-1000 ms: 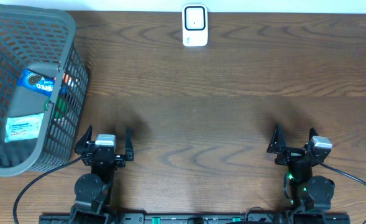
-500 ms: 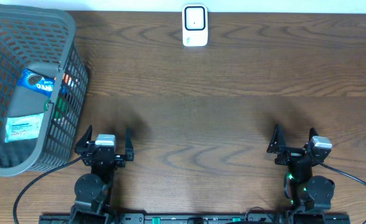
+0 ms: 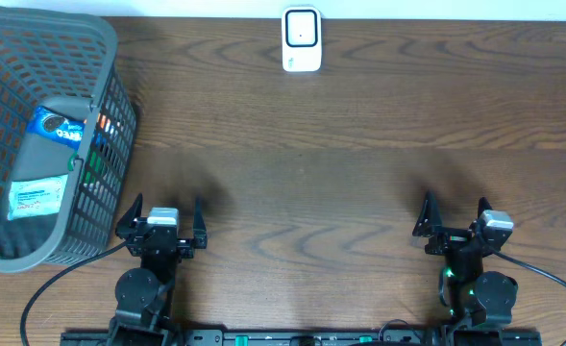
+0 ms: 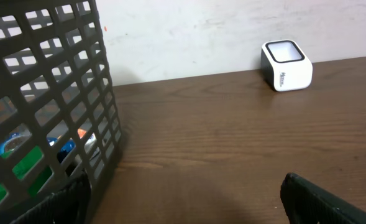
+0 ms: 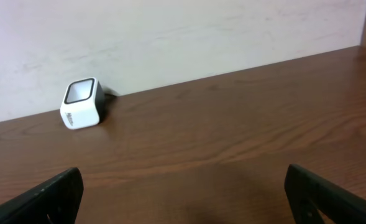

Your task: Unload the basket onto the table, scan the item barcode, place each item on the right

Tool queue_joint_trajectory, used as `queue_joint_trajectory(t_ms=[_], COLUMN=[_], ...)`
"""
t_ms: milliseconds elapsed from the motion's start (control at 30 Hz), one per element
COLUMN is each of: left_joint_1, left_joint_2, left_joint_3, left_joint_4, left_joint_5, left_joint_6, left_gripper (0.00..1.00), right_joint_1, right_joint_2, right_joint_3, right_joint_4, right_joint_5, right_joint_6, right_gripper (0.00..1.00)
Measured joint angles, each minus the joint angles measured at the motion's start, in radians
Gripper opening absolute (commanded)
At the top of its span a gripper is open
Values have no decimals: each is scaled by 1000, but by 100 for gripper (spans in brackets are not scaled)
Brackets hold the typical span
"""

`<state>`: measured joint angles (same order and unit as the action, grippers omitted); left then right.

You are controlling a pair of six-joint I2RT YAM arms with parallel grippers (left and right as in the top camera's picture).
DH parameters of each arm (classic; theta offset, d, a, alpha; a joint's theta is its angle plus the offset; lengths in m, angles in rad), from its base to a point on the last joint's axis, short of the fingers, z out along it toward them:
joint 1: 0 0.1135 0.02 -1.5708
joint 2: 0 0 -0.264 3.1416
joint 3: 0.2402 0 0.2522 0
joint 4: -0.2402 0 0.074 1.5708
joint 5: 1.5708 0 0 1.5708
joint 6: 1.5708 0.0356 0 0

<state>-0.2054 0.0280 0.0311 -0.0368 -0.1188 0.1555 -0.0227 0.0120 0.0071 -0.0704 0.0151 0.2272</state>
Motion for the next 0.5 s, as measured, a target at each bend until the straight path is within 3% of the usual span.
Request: queue_joint_trajectory(t_ms=[267, 500], left_joint_1=[0, 0], left_joint_2=[0, 0], left_joint_3=[0, 0], left_joint_4=[0, 4], left_joint_5=[-1, -42], left_joint_6=[3, 88], left_gripper=[98, 98], right_joint_1=[0, 0], right_joint_2=[0, 0], right_joint_3=[0, 0], right_joint_4=[0, 0], right_joint_5=[0, 0], right_joint_6=[0, 0], right_gripper=[99, 99])
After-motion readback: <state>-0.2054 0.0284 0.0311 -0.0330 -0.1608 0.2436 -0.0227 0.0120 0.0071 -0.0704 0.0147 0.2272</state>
